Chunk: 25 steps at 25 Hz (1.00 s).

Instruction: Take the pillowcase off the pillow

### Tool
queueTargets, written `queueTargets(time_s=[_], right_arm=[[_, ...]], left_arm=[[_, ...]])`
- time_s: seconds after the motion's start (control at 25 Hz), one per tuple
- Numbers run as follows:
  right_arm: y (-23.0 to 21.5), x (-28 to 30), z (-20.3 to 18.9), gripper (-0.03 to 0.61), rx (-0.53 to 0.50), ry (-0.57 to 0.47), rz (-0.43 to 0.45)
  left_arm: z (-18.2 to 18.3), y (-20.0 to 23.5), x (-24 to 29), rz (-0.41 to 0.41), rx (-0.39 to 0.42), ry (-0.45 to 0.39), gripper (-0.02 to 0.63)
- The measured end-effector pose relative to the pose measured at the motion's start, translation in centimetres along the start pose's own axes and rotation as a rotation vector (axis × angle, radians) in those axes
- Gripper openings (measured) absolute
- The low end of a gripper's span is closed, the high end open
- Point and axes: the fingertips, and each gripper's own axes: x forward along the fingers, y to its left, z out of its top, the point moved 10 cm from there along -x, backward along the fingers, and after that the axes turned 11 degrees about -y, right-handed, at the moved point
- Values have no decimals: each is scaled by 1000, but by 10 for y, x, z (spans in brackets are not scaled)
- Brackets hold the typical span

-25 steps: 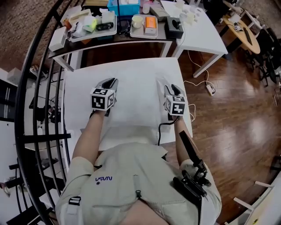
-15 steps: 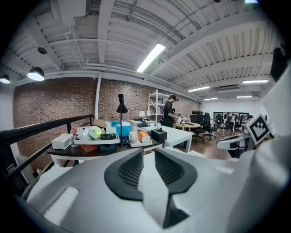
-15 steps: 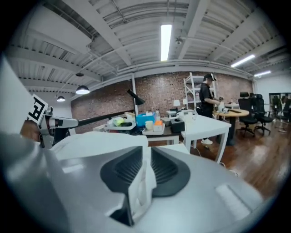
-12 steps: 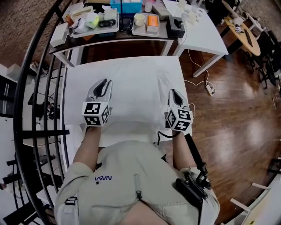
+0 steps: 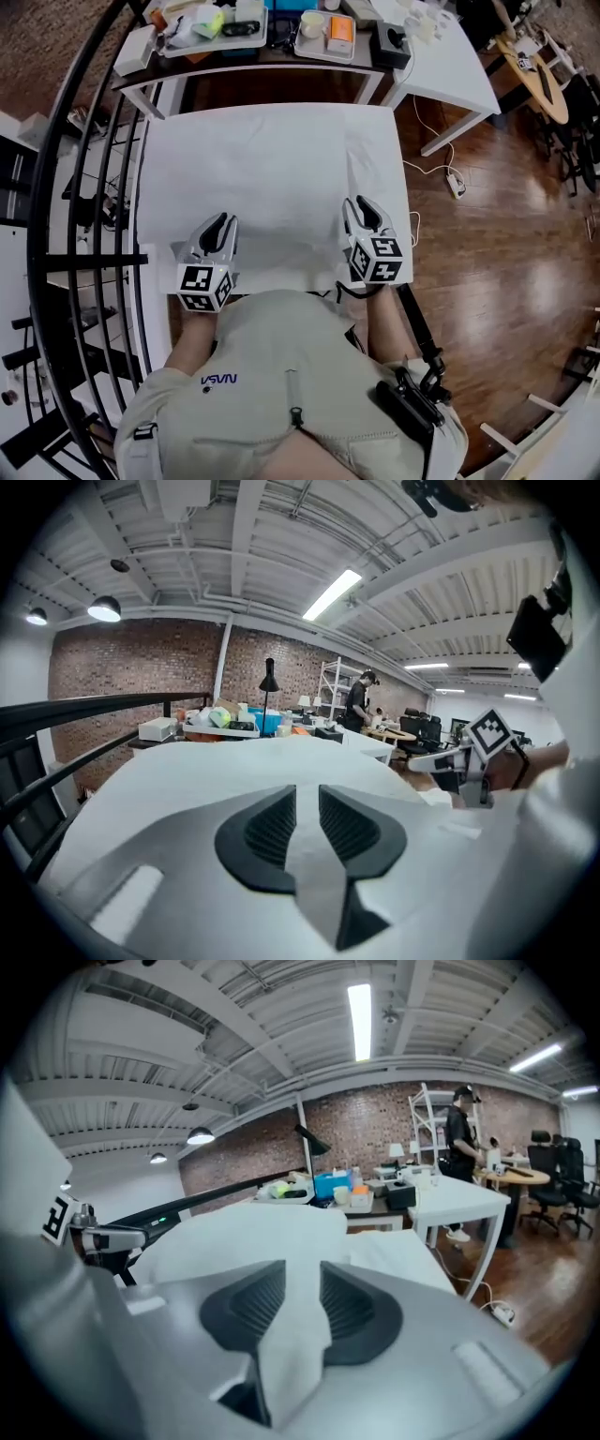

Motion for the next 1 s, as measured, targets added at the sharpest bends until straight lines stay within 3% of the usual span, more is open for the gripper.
queueTargets(time_s=[0.16, 0.36, 0.68, 0.8, 1.0], right_arm=[[11, 5, -20, 115, -34, 74, 33], [25, 18, -52, 92, -162, 185, 56], [13, 9, -41, 90, -103, 70, 95], [9, 0, -39, 5, -105, 20, 66], [21, -27, -27, 5, -97, -71, 36]], left_arm=[[-16, -12, -6, -7, 1, 43, 77], [-21, -27, -12, -2, 21, 75, 72], [-27, -54, -26, 103, 29, 65, 6], [-26, -63, -34, 124, 42, 51, 6], [-20, -59, -47, 150, 41, 3, 6]])
